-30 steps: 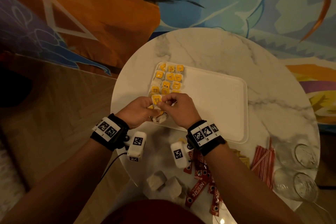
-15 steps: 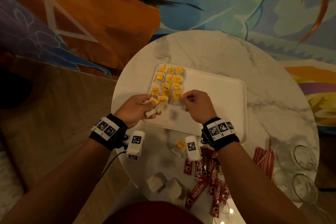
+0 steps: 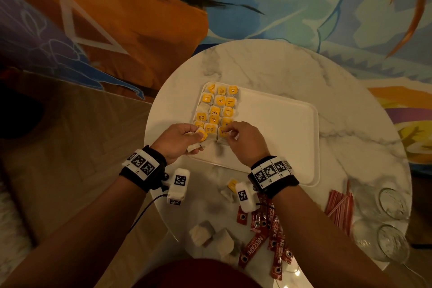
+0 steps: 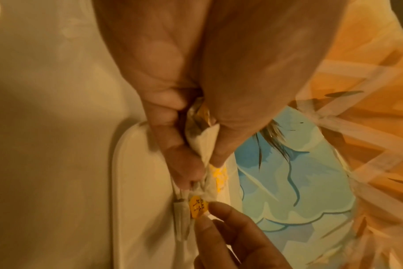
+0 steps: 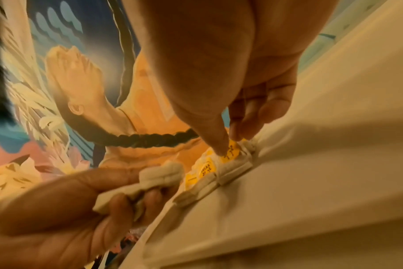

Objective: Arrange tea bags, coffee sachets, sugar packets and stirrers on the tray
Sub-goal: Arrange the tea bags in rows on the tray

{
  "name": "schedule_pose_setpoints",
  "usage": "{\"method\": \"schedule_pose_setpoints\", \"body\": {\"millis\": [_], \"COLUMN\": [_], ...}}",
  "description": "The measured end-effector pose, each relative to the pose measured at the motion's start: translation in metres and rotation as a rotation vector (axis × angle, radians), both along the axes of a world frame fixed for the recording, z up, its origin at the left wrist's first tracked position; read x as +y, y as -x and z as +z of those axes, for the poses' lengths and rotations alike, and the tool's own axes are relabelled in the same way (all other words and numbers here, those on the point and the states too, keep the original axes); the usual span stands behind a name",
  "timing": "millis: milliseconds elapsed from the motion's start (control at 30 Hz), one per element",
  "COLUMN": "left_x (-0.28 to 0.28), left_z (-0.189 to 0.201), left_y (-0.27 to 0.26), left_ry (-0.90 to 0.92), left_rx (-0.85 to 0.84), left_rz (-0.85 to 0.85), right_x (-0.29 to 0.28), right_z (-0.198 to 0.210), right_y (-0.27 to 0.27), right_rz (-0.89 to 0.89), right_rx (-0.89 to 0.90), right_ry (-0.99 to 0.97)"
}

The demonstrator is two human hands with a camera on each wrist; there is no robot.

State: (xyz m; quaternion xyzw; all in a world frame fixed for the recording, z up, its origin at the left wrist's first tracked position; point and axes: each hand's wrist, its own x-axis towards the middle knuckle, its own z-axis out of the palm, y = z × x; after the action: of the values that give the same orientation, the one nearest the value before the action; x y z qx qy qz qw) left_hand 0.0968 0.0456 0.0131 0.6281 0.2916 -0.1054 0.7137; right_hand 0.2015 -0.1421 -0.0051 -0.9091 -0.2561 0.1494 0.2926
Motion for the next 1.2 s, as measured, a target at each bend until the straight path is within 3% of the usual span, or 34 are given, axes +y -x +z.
{"method": "schedule_pose_setpoints", "body": {"millis": [167, 733, 900, 1067, 1200], "left_x": [-0.007, -0.015, -0.006, 0.009, 0.019], "left_z": [0.006, 0.004, 0.005, 0.007, 0.008], "left_y": [-0.010, -0.039, -0.037, -0.030, -0.024], "left_ry": [0.010, -0.173, -0.122, 0.024, 0.082], "left_rx": [-0.003, 0.036, 0.029, 0.047, 0.026], "left_rz": [-0.025, -0.036, 0.009, 0.027, 0.023], "right_x": [0.009, 0.013, 0.005, 0.011, 0.014], "right_z": [-0.003, -0.008, -0.003, -0.002, 0.004], "right_y": [0.000, -0.008, -0.023, -0.021, -0.030], "right_rz": [0.081, -0.012, -0.187, -0.053, -0.190], "right_rx": [0.016, 0.073, 0.058, 0.139, 0.151], "right_ry": [0.105, 0.013, -0.019, 0.032, 0.000]}}
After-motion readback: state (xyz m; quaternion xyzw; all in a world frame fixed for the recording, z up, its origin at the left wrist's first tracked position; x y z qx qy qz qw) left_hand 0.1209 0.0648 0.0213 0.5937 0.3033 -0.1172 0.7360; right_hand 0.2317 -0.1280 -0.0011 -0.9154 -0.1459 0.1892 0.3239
